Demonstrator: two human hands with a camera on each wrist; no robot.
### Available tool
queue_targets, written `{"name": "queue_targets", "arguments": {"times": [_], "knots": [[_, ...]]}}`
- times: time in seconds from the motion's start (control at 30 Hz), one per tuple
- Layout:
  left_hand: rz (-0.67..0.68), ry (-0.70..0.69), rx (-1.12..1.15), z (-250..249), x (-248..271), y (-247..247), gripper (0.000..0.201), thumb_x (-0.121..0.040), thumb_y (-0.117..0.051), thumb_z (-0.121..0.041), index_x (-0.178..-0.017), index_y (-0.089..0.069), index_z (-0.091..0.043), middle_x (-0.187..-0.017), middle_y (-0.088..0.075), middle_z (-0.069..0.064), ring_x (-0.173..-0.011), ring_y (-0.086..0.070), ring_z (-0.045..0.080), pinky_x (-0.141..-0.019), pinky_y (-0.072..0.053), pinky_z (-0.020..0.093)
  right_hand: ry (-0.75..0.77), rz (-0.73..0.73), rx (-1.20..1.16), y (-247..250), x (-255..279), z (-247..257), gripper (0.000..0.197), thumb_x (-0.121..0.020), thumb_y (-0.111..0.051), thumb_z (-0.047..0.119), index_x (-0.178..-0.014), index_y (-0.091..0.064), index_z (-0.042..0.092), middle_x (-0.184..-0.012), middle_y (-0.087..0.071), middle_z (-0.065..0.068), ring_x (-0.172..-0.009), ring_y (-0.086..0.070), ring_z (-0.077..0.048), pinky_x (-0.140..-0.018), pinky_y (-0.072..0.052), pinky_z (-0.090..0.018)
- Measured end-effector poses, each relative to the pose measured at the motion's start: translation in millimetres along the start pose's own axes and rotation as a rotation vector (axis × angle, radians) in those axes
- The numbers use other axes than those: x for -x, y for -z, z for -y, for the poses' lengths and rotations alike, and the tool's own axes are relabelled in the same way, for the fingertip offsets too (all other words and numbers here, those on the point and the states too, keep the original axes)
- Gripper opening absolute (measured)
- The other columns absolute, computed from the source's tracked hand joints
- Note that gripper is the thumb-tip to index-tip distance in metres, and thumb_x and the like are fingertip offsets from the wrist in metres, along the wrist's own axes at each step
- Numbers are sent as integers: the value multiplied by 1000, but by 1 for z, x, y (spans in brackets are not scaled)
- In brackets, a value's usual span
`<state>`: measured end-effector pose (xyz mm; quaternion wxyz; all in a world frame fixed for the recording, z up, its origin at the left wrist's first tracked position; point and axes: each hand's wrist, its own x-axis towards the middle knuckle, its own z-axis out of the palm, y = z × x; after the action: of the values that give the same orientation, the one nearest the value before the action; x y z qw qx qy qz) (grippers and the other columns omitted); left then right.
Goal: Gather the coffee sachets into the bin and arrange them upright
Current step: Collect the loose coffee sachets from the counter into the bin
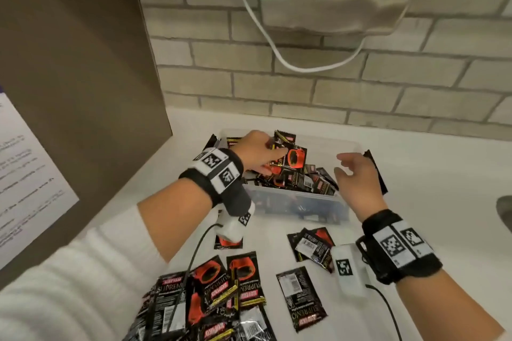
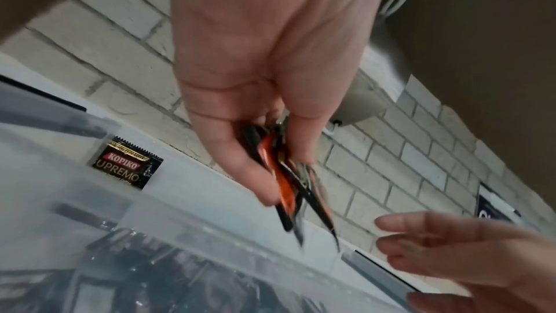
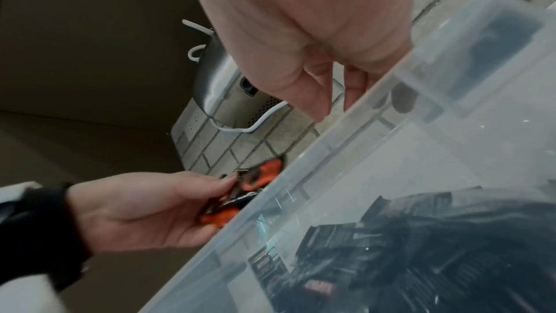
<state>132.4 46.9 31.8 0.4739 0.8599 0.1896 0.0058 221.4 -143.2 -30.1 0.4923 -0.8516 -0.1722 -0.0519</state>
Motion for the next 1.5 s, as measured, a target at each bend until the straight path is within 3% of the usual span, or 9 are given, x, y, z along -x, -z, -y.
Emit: {"name": "queue_targets", "arguments": {"times": [0.1,0.3,0.43,0.53,0.67,0.9,1.17,1.33,1.5], "knots": [[27,12,-75,-1,-1,-2,41,-79,-67,-46,-81,-54,-8,-91,-60,18,-91,-69,30,-86,-55,45,33,19,25,7,7,0,25,-88,-54,7,-112,-61,13,-121,-52,-11,-117,-48,-29,-103,-39,-43],[51,-90,-19,16,47,6,18,-92,-54,-32,-92,-62,-16,-95,-68,4,-90,-66,15,-72,-56,22,73,248,-3,27,38,25,15,-91,-55,14,-102,-65,10,-101,-62,-3,-90,-56,-15,-72,-42,-20],[218,-28,-354,54,82,10,20,-91,-54,-34,-99,-65,-19,-95,-69,-4,-77,-63,6,-56,-50,14,184,852,443,23,69,21,28,-92,-55,28,-116,-60,15,-115,-58,3,-101,-52,-10,-84,-40,-20],[315,-17,-588,82,88,-1,32,-92,-54,-33,-120,-59,-20,-119,-60,-4,-104,-58,13,-83,-48,22,192,983,679,8,80,9,44,-93,-51,30,-133,-44,14,-136,-43,-4,-124,-41,-19,-102,-35,-29],[335,6,-678,103,79,-16,41,-92,-52,-33,-131,-49,-24,-134,-47,3,-119,-47,22,-104,-37,35,185,968,719,-3,83,-7,56,-87,-61,25,-136,-36,14,-142,-29,-6,-133,-30,-26,-110,-31,-37],[156,99,-746,100,79,-35,33,-82,-66,-35,-102,-53,-13,-119,-43,12,-110,-42,28,-96,-39,34,54,867,756,-3,84,-8,90,-74,-76,29,-142,-22,7,-143,-33,-11,-135,-29,-26,-108,-32,-33],[164,45,-389,105,76,-19,45,-74,-74,-6,-112,-50,-14,-109,-55,2,-96,-57,19,-78,-49,18,141,861,524,9,82,6,27,-83,-66,17,-106,-51,16,-92,-54,3,-88,-52,-13,-69,-40,-18],[250,-145,-111,65,77,0,31,-83,-65,-2,-106,-54,-18,-99,-61,-8,-78,-60,6,-53,-46,11,9,586,-76,39,44,53,36,-84,-63,5,-113,-47,20,-101,-61,1,-88,-59,-12,-71,-48,-20],[-39,-287,87,18,47,16,34,-82,-66,-3,-95,-53,-32,-103,-65,9,-80,-65,19,-59,-55,26,11,229,12,29,2,58,46,-80,-66,8,-121,-46,12,-107,-58,-3,-99,-60,-23,-68,-45,-23]]}}
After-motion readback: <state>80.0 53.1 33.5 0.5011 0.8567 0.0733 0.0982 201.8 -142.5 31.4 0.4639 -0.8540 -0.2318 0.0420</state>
